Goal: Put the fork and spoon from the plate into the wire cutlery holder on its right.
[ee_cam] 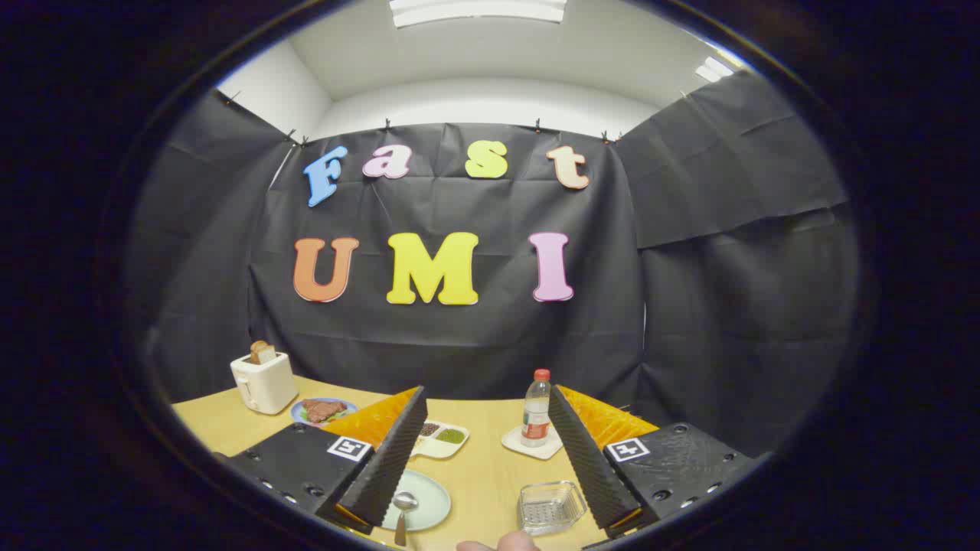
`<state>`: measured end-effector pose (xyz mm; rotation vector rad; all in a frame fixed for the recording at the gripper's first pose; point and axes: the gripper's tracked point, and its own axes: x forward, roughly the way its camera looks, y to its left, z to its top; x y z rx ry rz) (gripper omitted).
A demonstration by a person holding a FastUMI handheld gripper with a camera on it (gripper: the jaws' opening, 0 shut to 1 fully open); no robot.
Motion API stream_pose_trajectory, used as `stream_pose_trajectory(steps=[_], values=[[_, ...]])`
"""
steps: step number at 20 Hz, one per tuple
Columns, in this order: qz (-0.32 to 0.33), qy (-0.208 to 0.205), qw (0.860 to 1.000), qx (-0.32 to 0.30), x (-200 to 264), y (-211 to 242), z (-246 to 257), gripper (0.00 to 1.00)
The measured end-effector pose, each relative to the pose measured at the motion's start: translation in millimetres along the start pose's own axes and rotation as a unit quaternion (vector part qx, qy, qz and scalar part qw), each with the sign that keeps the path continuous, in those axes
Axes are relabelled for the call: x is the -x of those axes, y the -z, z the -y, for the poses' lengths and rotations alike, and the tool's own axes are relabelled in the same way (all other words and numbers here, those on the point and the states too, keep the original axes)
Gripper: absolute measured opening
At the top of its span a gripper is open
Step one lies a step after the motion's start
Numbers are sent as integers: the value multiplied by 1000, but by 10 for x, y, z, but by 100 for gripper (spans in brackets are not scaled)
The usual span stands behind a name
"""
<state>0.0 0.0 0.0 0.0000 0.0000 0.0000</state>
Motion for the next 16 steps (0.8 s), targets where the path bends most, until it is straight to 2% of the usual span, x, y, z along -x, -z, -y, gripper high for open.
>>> stream_pose_trajectory(steps=[5, 10, 16], values=[[-30, -30, 999, 9, 62, 310, -170, 96], [-42, -49, 998, -24, 88, 290, -264, 95], [-42, -59, 997, -5, 114, 231, -319, 95]])
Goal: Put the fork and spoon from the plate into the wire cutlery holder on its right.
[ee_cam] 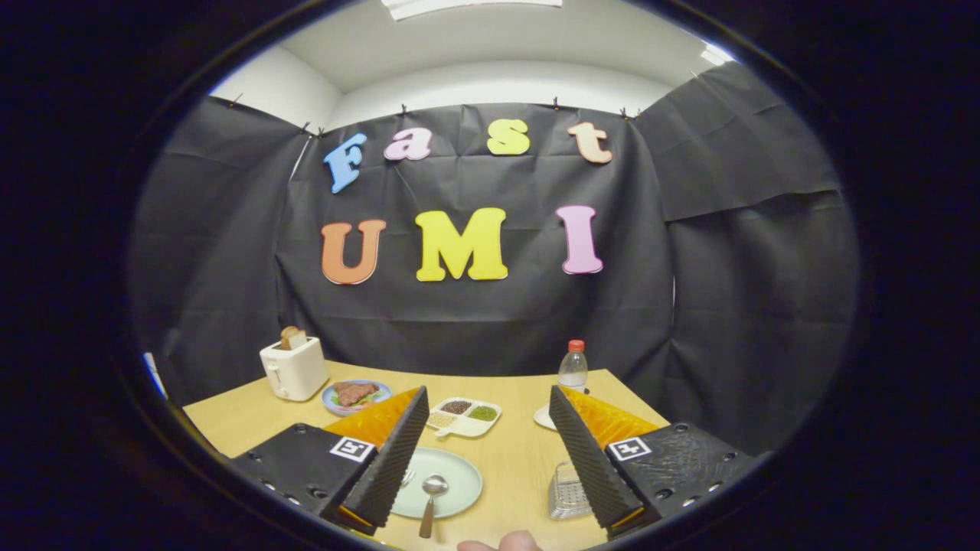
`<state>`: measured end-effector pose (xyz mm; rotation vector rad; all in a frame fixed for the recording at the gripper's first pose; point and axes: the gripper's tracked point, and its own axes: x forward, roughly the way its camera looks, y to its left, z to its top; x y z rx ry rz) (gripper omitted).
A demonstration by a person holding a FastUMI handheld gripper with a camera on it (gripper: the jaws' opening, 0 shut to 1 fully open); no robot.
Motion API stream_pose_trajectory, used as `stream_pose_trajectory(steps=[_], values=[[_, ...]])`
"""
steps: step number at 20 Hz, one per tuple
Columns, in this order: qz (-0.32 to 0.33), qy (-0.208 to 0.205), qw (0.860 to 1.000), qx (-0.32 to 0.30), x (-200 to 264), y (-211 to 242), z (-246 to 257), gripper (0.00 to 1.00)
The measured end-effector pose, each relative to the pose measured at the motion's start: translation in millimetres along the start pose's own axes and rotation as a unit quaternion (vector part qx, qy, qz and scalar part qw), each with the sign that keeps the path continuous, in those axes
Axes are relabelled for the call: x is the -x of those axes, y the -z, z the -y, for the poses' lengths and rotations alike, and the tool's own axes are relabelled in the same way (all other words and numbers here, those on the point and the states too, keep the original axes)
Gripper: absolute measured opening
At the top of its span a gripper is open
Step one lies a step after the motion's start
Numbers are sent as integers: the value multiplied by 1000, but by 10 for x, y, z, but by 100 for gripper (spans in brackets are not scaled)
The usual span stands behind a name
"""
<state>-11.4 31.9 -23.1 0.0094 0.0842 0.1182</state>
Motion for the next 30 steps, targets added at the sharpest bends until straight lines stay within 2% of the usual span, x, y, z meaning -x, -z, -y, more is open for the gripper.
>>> stream_pose_trajectory(steps=[4, 6, 10, 12, 14, 17, 20, 25, 28, 30], values=[[-8, 5, 1000, 27, -38, 44, 19, 95], [-27, 0, 999, 18, -61, 97, -31, 95], [-113, -41, 993, 14, -145, 428, -249, 95], [-189, -63, 980, 12, -156, 675, -414, 95], [-252, -62, 965, 29, -137, 817, -494, 95], [-318, -66, 944, 59, -117, 1003, -586, 95], [-387, -76, 916, 76, -50, 1361, -640, 95], [-497, -73, 865, 20, 117, 1993, -682, 96], [-519, -62, 852, 27, 161, 2189, -667, 96], [-521, -56, 851, 32, 107, 2269, -654, 94]])
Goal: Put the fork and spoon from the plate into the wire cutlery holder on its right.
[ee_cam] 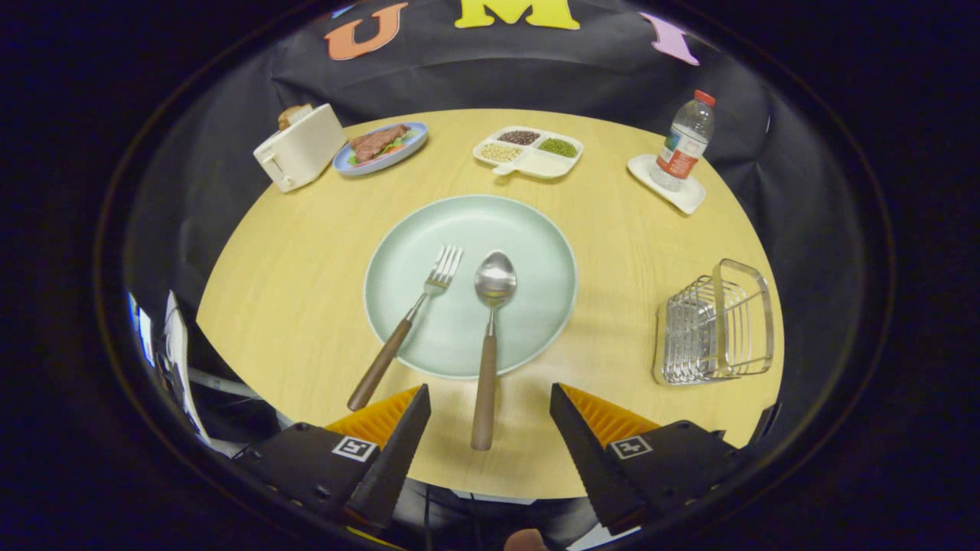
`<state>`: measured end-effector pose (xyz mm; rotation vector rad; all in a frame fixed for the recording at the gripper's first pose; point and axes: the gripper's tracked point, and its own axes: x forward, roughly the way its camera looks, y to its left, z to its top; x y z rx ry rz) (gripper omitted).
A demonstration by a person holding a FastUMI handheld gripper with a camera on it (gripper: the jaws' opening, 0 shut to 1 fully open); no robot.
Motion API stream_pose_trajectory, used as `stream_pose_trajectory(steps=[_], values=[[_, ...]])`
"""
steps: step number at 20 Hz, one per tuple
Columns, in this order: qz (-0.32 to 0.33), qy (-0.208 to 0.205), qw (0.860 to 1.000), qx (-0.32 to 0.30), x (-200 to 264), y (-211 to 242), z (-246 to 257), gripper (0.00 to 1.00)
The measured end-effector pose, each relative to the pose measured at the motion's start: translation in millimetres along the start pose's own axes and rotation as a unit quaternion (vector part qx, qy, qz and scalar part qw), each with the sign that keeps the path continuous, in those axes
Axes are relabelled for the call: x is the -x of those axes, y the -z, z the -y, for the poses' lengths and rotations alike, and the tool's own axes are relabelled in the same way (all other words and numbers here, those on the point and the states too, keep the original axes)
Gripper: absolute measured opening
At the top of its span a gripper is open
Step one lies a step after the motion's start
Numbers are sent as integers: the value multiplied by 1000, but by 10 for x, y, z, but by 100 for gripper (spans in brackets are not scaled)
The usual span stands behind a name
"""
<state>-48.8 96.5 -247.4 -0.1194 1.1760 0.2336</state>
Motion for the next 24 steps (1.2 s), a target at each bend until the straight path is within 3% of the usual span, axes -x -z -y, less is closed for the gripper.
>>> stream_pose_trajectory(steps=[2, 9, 13, 19, 24], values=[[-7, -1, 1000, -9, -77, 15, -16, 80], [-41, -18, 998, -42, -182, 168, -58, 13], [-34, -49, 995, -84, -74, 103, -76, 1], [-6, -99, 988, -122, 447, -82, -36, 0], [19, -62, 987, -147, 1002, -107, 641, 1]])
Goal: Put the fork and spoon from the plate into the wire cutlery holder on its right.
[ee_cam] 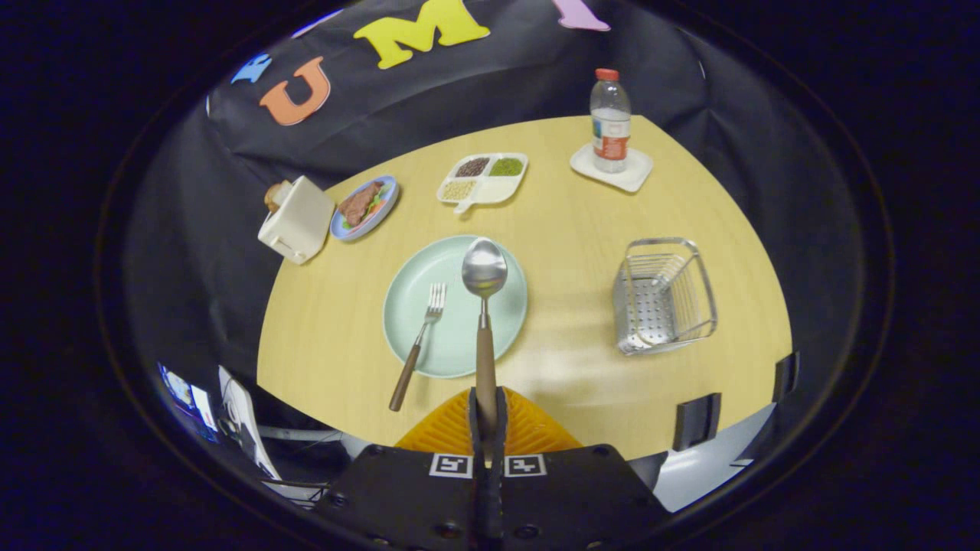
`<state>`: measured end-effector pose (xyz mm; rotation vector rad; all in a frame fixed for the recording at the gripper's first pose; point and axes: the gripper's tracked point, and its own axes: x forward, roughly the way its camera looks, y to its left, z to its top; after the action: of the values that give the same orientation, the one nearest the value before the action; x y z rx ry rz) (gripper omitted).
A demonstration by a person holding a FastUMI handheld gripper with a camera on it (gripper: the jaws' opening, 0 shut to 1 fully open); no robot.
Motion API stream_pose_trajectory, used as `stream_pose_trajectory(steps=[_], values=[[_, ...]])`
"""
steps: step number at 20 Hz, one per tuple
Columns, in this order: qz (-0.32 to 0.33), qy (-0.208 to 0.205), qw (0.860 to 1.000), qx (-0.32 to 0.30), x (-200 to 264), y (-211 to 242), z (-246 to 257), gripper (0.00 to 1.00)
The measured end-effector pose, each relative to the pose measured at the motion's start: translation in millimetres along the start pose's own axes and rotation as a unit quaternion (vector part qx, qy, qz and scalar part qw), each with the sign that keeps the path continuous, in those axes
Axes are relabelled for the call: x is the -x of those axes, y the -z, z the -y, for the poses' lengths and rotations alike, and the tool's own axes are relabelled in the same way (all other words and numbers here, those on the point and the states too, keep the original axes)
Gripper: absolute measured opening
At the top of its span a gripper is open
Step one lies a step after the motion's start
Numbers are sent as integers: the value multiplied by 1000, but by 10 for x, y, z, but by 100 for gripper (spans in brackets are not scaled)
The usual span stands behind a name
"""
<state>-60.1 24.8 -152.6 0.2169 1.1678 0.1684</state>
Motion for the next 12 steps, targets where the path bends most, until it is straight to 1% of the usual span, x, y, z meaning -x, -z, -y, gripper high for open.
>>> stream_pose_trajectory(steps=[3, 6, 9, 12], values=[[5, 36, 999, -16, 286, -69, 465, 0], [-1, 71, 997, -21, 383, -44, 828, 0], [-8, 79, 996, -27, 397, -48, 952, 0], [-32, 82, 995, -35, 334, 69, 1044, 1]])
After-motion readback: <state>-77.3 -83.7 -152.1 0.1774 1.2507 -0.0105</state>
